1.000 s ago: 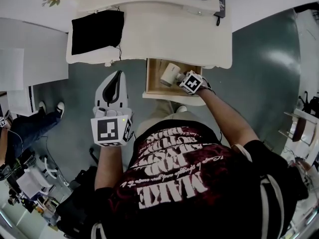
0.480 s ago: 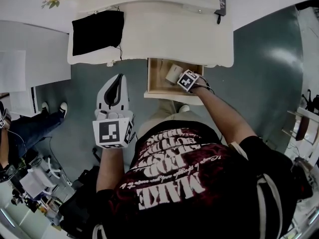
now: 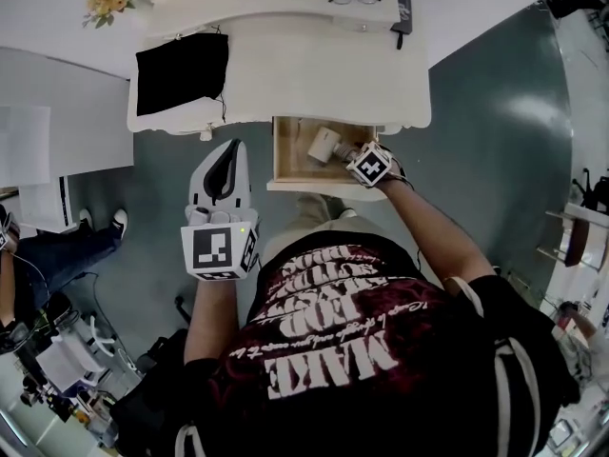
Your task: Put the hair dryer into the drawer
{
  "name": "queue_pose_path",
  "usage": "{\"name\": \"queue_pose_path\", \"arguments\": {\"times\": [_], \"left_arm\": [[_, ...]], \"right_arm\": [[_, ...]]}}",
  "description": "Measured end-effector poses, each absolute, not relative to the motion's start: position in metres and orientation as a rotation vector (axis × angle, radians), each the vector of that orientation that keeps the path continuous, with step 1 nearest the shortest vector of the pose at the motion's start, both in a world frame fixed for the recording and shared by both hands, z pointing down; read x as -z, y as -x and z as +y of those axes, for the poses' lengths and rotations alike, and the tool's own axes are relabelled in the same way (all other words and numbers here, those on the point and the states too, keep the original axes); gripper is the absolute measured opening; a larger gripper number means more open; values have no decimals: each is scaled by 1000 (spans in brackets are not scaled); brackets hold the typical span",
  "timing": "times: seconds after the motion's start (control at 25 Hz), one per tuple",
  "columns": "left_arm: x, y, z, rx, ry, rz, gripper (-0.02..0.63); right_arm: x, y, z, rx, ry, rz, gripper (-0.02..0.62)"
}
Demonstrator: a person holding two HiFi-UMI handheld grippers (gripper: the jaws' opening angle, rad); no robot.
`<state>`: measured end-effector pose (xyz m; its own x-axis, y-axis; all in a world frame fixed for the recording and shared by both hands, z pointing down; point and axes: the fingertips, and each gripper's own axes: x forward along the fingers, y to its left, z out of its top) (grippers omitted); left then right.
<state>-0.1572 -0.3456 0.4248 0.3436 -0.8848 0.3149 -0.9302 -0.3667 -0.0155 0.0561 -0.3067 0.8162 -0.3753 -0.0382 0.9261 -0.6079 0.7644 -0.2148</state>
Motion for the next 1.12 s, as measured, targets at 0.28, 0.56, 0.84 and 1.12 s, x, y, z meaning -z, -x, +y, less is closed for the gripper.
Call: {"name": "queue_pose_path", "arguments": {"times": [0.28,0.56,0.84,1.12], "left_arm": [[-409,134,-327,-358,-2474,-1664,5],[-395,116,-299,-317,-2488,-1676,5],[-376,105,-271,-271,-2502,-1734,5],[-366,102,-244,-251,-2490,-1777,5]], "right_arm": [[-677,-74,-324,-542,-816,-2260,7],[-536,-84,-320,-286,-970,-2552,5],[-423,-98,-298,-62,-1050,-2724,4],[-368,-106,-271,23,-1068,-2787,3]]}}
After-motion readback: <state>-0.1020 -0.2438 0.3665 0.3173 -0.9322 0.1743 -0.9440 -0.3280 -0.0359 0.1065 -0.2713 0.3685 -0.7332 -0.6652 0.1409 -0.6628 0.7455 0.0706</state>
